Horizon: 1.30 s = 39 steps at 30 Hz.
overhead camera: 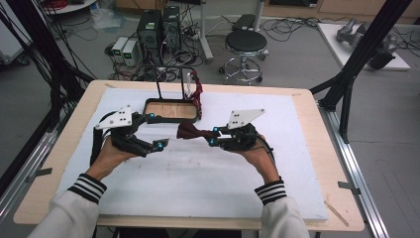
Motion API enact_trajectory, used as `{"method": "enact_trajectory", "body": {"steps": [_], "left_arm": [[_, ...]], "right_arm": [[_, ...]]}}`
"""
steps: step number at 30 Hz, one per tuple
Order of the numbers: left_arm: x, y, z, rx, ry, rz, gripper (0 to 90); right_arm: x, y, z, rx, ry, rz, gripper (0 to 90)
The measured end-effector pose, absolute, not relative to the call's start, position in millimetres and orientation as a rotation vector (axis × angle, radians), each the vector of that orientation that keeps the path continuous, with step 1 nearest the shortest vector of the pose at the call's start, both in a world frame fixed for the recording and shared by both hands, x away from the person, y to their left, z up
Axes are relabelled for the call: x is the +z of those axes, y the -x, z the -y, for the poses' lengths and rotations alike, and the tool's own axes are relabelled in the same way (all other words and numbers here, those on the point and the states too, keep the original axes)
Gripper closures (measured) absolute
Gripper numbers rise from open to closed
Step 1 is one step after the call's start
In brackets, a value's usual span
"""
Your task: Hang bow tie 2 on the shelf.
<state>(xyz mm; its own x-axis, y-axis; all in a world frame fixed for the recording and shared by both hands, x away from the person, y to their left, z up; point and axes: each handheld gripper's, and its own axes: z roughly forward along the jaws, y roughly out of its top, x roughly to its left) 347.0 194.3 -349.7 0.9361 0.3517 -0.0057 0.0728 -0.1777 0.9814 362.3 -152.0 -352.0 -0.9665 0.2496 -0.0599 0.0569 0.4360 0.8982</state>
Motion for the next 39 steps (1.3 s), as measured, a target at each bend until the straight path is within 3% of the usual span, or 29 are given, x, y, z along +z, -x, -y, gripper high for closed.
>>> {"method": "enact_trajectory", "body": {"steps": [12, 23, 26, 29, 39], "left_arm": [[-343, -349, -169, 0.224, -1.779, -0.233, 17.7], [-348, -350, -155, 0.205, -1.836, -0.2, 29.3], [-348, -350, -154, 0.199, -1.848, -0.194, 35.6], [-348, -349, -154, 0.193, -1.851, -0.194, 48.2], [-349, -349, -152, 0.185, -1.877, -0.203, 68.9]], "right_arm": [[-353, -359, 143, 1.538, -0.22, -2.519, 77.4], [-353, -357, 137, 1.509, -0.187, -2.541, 77.3], [-353, -356, 135, 1.501, -0.188, -2.548, 77.3], [-354, -356, 134, 1.495, -0.178, -2.542, 77.2], [-354, -356, 134, 1.477, -0.187, -2.537, 77.1]]}}
